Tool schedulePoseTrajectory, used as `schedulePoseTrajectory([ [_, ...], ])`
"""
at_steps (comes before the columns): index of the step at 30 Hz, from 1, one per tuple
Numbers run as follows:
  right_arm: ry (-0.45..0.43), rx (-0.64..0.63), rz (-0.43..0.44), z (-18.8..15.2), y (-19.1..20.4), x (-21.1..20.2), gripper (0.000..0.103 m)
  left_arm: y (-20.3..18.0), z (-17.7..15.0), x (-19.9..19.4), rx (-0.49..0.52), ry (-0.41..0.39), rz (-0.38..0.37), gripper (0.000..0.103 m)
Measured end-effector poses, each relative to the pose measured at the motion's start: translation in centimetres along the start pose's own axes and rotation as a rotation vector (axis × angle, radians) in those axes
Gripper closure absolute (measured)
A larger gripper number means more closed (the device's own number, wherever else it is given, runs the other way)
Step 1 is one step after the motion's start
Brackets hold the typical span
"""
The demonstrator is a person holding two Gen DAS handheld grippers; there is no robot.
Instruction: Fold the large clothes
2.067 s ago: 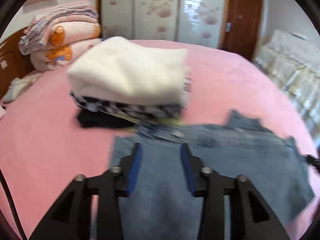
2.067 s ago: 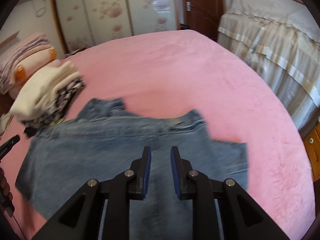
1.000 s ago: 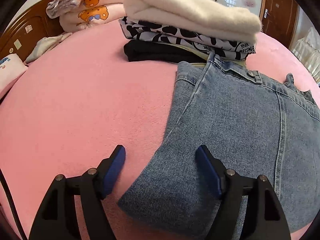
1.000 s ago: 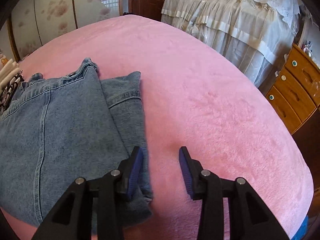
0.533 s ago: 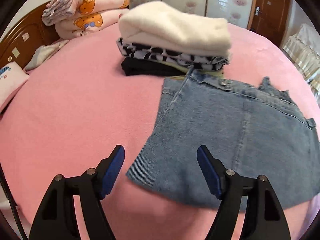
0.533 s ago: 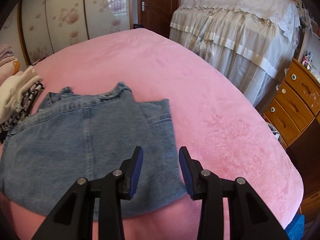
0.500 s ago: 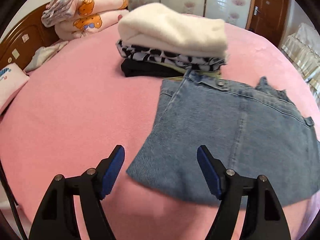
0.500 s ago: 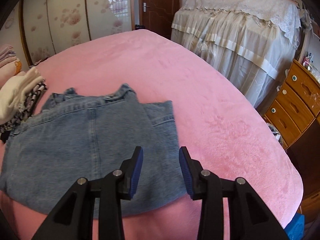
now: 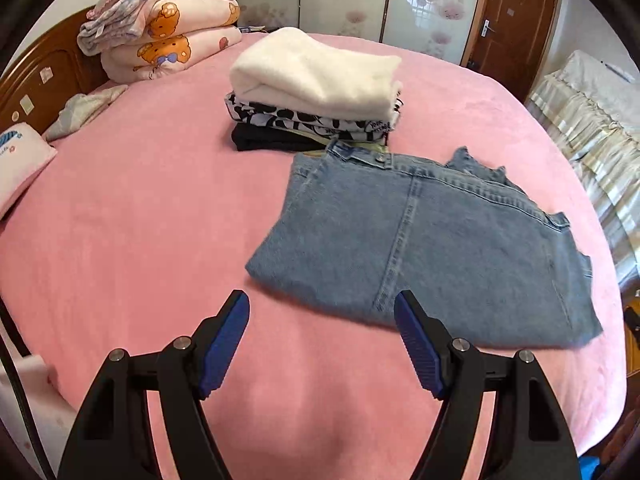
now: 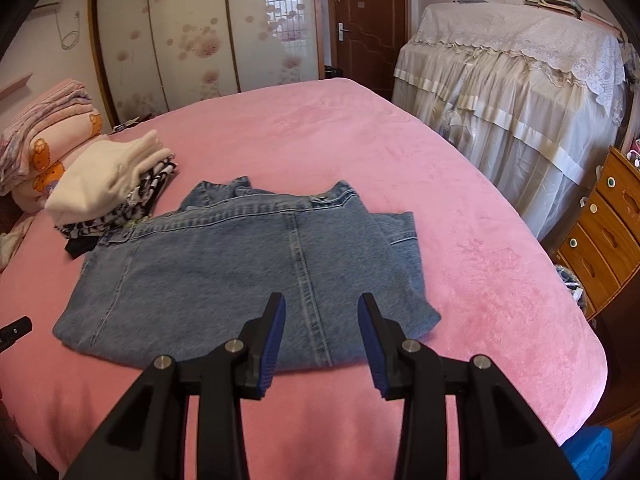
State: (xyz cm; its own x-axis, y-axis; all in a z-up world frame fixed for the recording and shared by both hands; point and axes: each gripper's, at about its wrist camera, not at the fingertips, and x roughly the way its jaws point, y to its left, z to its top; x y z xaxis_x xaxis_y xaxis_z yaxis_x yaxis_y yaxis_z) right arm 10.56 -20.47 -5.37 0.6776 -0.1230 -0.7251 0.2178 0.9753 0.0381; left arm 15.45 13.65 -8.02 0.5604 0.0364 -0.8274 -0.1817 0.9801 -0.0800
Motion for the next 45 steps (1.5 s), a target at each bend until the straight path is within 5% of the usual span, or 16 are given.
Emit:
schedulePoseTrajectory([
  [6,0.013,-0.015,0.060,-2.4,2.2,-1.0,0.065,0.3,-2.3,0.0,-0.010,0.032,-0.040,0.030],
  [14,0.052,-0.059,0.152,-5.8,5.8,0.6,0.065,1.9,-5.7,4.5,-0.122,0.107,-0.338,0.030],
  [21,0.069,-0.086,0.181,-6.2,7.9,3.3,0.065,2.8,-5.9,10.3,-0.222,0.097,-0.451,0.030],
  [33,0.053,-0.124,0.236,-4.4,11.5,8.1,0.065,2.8,-0.4,17.8,-0.295,-0.050,-0.443,0.030],
  [35,0.054,-0.135,0.234,-4.0,12.1,9.0,0.065,2.8,0.9,18.6,-0.320,-0.081,-0.430,0.038],
  [37,0.040,-0.147,0.229,-3.3,12.8,9.9,0.065,3.0,1.8,19.1,-0.345,-0.097,-0.399,0.066],
  [39,0.025,-0.169,0.214,-2.5,13.5,10.7,0.065,3.4,2.2,19.1,-0.377,-0.114,-0.367,0.084],
  [41,0.000,-0.196,0.187,-1.4,14.2,11.8,0.067,3.0,2.3,18.3,-0.349,-0.142,-0.328,0.089],
  [43,-0.004,-0.229,0.154,-0.5,14.7,13.3,0.088,2.0,2.3,17.0,-0.288,-0.184,-0.270,0.092],
  [45,0.020,-0.247,0.124,0.3,15.2,15.3,0.095,1.0,2.6,15.3,-0.245,-0.234,-0.236,0.093],
])
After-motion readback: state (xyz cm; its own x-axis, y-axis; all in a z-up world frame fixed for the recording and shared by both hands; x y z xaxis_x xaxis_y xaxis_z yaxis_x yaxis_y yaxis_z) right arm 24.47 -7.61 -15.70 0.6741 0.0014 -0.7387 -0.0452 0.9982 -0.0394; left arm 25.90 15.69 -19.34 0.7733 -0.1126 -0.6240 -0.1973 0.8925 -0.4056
